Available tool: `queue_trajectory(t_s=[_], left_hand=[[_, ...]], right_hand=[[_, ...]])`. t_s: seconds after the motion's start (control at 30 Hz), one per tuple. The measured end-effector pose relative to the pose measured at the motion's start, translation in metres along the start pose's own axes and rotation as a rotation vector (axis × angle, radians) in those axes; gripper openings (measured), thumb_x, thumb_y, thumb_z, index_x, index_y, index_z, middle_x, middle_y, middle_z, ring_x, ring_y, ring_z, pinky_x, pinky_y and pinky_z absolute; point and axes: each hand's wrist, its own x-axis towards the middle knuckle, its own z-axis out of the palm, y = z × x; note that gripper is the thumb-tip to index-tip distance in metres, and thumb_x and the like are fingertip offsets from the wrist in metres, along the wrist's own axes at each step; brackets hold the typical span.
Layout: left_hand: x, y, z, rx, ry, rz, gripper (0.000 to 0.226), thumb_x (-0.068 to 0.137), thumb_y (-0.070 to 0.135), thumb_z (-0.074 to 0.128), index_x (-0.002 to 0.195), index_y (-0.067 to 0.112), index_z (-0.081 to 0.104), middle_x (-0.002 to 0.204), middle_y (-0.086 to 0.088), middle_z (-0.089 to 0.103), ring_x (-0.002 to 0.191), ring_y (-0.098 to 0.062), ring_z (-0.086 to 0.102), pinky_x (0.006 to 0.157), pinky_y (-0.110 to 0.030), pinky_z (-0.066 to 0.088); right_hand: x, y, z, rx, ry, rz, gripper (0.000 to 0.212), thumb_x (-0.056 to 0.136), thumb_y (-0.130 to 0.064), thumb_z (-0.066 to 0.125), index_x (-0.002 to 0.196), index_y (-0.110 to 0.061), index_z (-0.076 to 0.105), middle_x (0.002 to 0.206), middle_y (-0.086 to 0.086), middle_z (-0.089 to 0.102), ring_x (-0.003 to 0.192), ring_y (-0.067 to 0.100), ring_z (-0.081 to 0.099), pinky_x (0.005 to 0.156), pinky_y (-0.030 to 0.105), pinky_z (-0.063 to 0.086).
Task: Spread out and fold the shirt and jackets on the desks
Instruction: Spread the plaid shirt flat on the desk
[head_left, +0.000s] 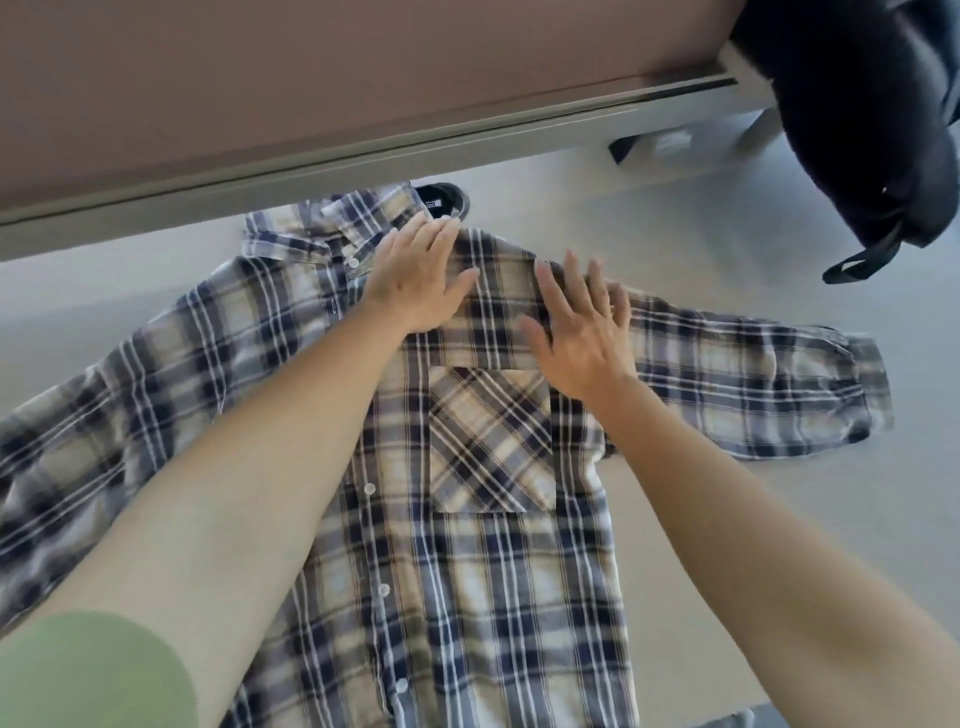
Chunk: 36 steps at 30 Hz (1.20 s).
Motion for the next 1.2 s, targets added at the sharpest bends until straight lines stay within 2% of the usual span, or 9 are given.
queue_trajectory(t_s=[0.2, 0.37, 0.53, 0.63, 0.77, 0.93, 1.1, 1.13, 1.2], left_hand=[[0.007, -0.012, -0.003, 0.011, -0.013, 0.002, 0.073, 0.100, 0.063, 0.018, 0.159, 0.022, 0.010, 0.167, 0.003, 0.006, 0.153, -0.017, -0.003, 0.124, -0.043, -0.001], [0.008, -0.009, 0.003, 0.106, -0.031, 0.016, 0.078, 0.098, 0.066, 0.008, 0.159, 0.020, -0.004, 0.167, 0.001, -0.009, 0.152, -0.018, -0.014, 0.124, -0.044, -0.006], [-0.021, 0.010, 0.004, 0.082, 0.156, -0.090, 0.074, 0.101, 0.060, 0.020, 0.158, 0.012, 0.014, 0.166, -0.015, 0.006, 0.153, -0.035, 0.001, 0.123, -0.052, 0.001], [-0.055, 0.004, 0.010, 0.023, 0.181, -0.222, 0.069, 0.101, 0.057, 0.024, 0.154, 0.013, 0.022, 0.164, -0.016, 0.013, 0.151, -0.037, 0.008, 0.123, -0.054, 0.005], [-0.103, -0.050, 0.019, -0.009, 0.236, -0.341, 0.065, 0.101, 0.052, 0.024, 0.149, 0.009, 0.034, 0.162, -0.015, 0.023, 0.151, -0.033, 0.015, 0.123, -0.053, 0.012], [-0.161, -0.133, 0.018, -0.048, 0.181, -0.586, 0.074, 0.097, 0.060, 0.018, 0.154, 0.013, 0.028, 0.164, -0.012, 0.020, 0.152, -0.031, 0.012, 0.123, -0.052, 0.006], [-0.205, -0.174, 0.026, -0.044, 0.075, -0.544, 0.075, 0.094, 0.068, 0.012, 0.159, 0.031, 0.007, 0.168, -0.001, -0.003, 0.154, -0.024, -0.005, 0.124, -0.046, -0.004], [-0.212, -0.179, 0.027, -0.063, 0.094, -0.551, 0.073, 0.095, 0.067, 0.013, 0.159, 0.031, 0.006, 0.167, 0.000, -0.004, 0.154, -0.023, -0.006, 0.124, -0.045, -0.005], [-0.230, -0.191, 0.027, -0.107, 0.149, -0.595, 0.071, 0.097, 0.063, 0.014, 0.159, 0.029, 0.008, 0.168, 0.000, -0.002, 0.154, -0.023, -0.005, 0.124, -0.044, -0.003]], right_hand=[[-0.035, 0.029, 0.026, -0.060, -0.067, 0.100, 0.072, 0.095, -0.073, 0.005, 0.156, -0.039, -0.012, 0.165, -0.004, -0.021, 0.151, 0.030, -0.022, 0.119, 0.061, -0.010], [-0.061, 0.039, 0.031, -0.027, -0.071, 0.199, 0.071, 0.095, -0.073, 0.009, 0.154, -0.042, -0.018, 0.165, -0.002, -0.020, 0.150, 0.030, -0.022, 0.118, 0.062, -0.010], [-0.055, 0.024, 0.023, 0.039, -0.060, 0.285, 0.074, 0.096, -0.071, 0.007, 0.156, -0.035, -0.017, 0.164, 0.003, -0.025, 0.147, 0.033, -0.029, 0.117, 0.063, -0.013], [-0.041, -0.012, 0.010, 0.018, 0.027, 0.049, 0.069, 0.101, -0.061, 0.012, 0.158, -0.029, -0.009, 0.163, 0.004, -0.022, 0.150, 0.029, -0.024, 0.120, 0.056, -0.014], [0.015, -0.061, 0.009, -0.077, -0.033, -0.248, 0.065, 0.103, -0.055, 0.022, 0.159, -0.030, -0.001, 0.167, 0.004, -0.012, 0.153, 0.030, -0.014, 0.121, 0.054, -0.010], [0.065, -0.057, 0.012, -0.191, -0.099, -0.257, 0.069, 0.098, -0.066, 0.016, 0.159, -0.036, 0.002, 0.168, -0.001, -0.008, 0.154, 0.027, -0.010, 0.123, 0.053, -0.002], [0.049, -0.112, 0.009, -0.194, 0.027, -0.095, 0.069, 0.099, -0.061, 0.018, 0.158, -0.024, 0.019, 0.167, 0.006, 0.006, 0.153, 0.034, -0.002, 0.118, 0.065, -0.009], [0.042, -0.139, 0.009, -0.205, 0.049, -0.157, 0.069, 0.100, -0.059, 0.015, 0.157, -0.022, 0.018, 0.168, 0.006, 0.003, 0.153, 0.033, -0.005, 0.117, 0.063, -0.012], [0.028, -0.205, 0.014, -0.201, 0.015, -0.427, 0.068, 0.101, -0.058, 0.011, 0.159, -0.023, 0.009, 0.168, 0.006, -0.006, 0.153, 0.031, -0.011, 0.119, 0.059, -0.014]])
